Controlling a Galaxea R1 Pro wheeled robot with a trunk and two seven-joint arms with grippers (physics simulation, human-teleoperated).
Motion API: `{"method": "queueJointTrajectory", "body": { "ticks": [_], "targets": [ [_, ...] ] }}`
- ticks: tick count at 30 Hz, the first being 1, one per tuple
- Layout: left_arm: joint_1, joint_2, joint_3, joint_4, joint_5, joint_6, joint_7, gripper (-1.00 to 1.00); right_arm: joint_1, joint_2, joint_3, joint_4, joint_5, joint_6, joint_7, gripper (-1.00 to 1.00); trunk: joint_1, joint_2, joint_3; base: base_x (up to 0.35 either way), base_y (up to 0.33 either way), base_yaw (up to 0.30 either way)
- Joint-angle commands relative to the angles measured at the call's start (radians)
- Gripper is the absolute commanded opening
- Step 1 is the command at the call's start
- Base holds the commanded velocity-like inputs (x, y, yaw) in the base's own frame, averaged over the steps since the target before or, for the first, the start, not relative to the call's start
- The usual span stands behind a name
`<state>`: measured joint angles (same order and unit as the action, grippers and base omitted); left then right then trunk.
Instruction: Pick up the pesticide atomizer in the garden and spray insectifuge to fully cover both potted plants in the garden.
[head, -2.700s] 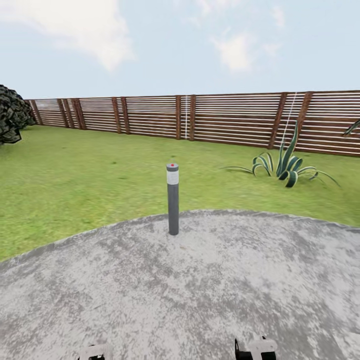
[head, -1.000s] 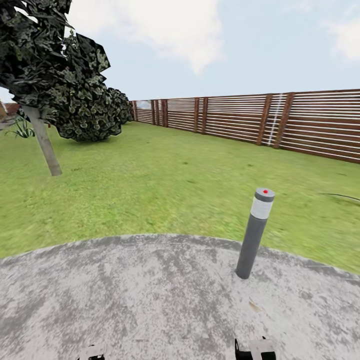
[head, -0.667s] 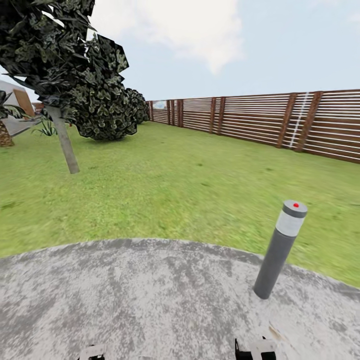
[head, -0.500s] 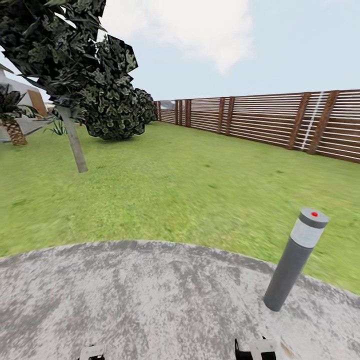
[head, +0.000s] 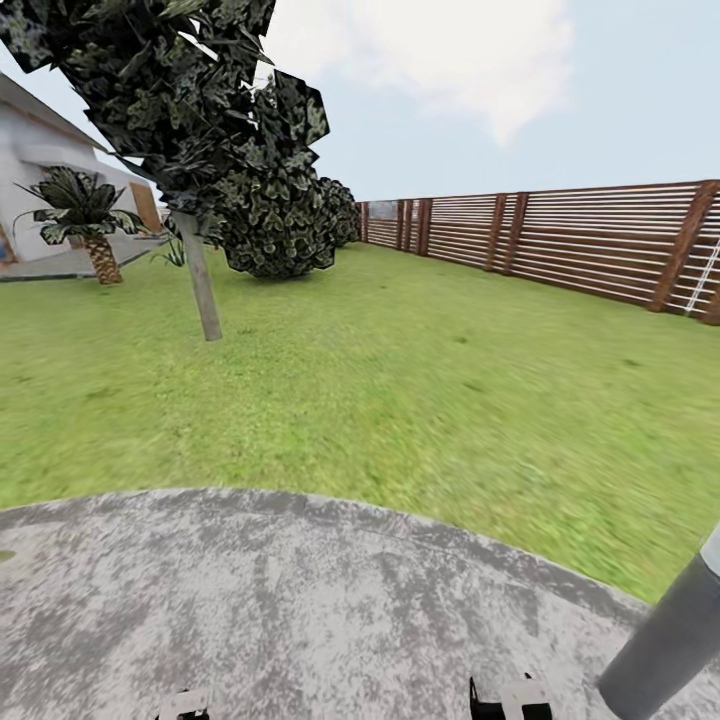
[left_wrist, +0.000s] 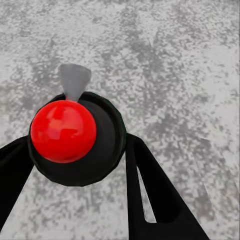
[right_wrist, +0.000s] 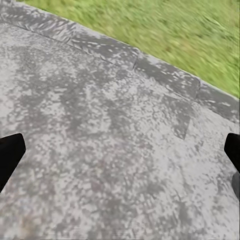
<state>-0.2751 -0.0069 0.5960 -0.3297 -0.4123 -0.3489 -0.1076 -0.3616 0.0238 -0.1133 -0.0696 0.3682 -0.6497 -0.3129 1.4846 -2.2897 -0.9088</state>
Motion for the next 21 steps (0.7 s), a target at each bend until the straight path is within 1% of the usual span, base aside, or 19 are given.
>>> {"method": "queueJointTrajectory", "body": {
  "ticks": [1,8,21],
  "targets": [
    [-0.001,-0.001,0.008,0.000,-0.003,-0.002,-0.007,-1.00,0.000,0.000,-0.008,0.001,0.011,-0.002,-0.005,1.00,0.000,0.000,-0.001,0.338,0.000,0.278],
    [-0.001,-0.001,0.008,0.000,-0.003,-0.002,-0.007,-1.00,0.000,0.000,-0.008,0.001,0.011,-0.002,-0.005,1.00,0.000,0.000,-0.001,0.338,0.036,0.278],
    [-0.001,-0.001,0.008,0.000,-0.003,-0.002,-0.007,-1.00,0.000,0.000,-0.008,0.001,0.011,-0.002,-0.005,1.00,0.000,0.000,-0.001,0.312,0.158,0.278]
  ]
}}
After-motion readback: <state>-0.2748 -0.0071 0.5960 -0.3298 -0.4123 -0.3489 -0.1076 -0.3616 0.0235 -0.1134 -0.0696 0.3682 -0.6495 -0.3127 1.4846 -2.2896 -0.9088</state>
